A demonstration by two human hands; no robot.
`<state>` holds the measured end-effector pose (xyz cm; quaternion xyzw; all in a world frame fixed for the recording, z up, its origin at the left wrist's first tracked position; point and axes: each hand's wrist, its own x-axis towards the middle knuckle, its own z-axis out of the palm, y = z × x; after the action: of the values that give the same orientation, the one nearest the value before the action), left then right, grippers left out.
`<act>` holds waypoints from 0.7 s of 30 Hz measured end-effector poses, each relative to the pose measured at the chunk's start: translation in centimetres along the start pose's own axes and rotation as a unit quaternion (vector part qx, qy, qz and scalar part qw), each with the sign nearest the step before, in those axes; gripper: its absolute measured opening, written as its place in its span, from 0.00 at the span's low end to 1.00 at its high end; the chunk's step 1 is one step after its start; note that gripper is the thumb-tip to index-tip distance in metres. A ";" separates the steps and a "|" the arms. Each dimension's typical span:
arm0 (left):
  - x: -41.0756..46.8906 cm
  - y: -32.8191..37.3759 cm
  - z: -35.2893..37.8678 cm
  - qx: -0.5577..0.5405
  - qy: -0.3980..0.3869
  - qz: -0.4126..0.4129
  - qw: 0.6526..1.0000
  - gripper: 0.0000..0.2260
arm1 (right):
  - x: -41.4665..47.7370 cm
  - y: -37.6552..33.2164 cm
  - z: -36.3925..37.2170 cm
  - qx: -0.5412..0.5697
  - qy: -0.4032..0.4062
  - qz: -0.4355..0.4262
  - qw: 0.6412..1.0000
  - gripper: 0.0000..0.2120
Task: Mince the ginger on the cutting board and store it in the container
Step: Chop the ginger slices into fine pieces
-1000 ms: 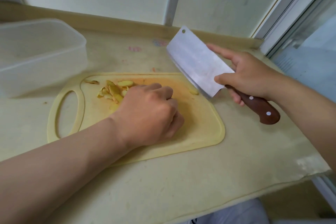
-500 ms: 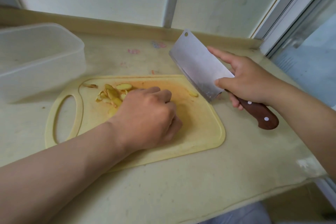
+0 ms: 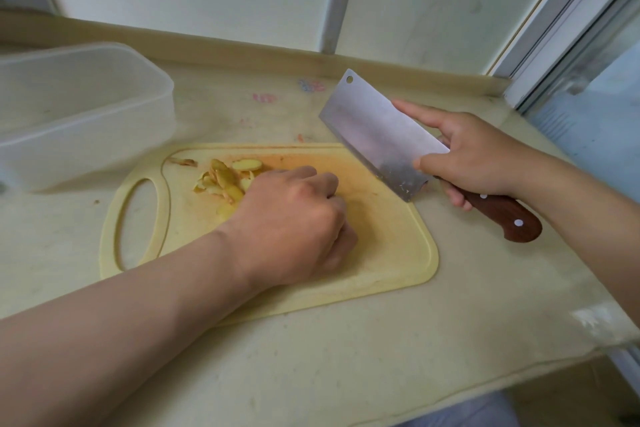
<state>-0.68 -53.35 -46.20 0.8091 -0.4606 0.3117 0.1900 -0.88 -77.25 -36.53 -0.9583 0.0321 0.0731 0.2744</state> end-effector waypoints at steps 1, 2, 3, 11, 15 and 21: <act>0.0 0.1 0.0 -0.001 -0.003 -0.001 1.000 0.14 | 0.0 0.0 -0.1 0.001 0.000 -0.001 1.000 0.40; 0.0 0.1 -0.1 0.000 -0.004 -0.003 1.000 0.14 | -0.1 -0.1 -0.1 0.004 0.001 -0.003 1.000 0.40; 0.1 0.1 -0.1 0.002 -0.007 -0.007 1.000 0.13 | -0.1 -0.1 -0.1 0.011 0.003 -0.006 1.000 0.40; 1.7 2.0 -2.6 0.019 -0.013 -0.053 0.998 0.13 | -0.9 -1.9 1.7 0.155 0.005 -0.043 0.987 0.40; 4.4 -1.5 -6.4 0.036 -0.072 -0.174 0.981 0.14 | 0.4 -2.1 3.7 0.269 -0.020 -0.062 0.961 0.40; 4.5 -6.5 -8.2 0.031 -0.274 -0.316 0.908 0.15 | 1.0 -1.9 4.3 0.305 -0.046 -0.067 0.949 0.38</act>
<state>3.92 -48.04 -37.31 0.9712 -0.2050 0.0152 0.1201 -0.22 -73.44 -39.30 -0.8246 -0.0237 0.0850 0.5587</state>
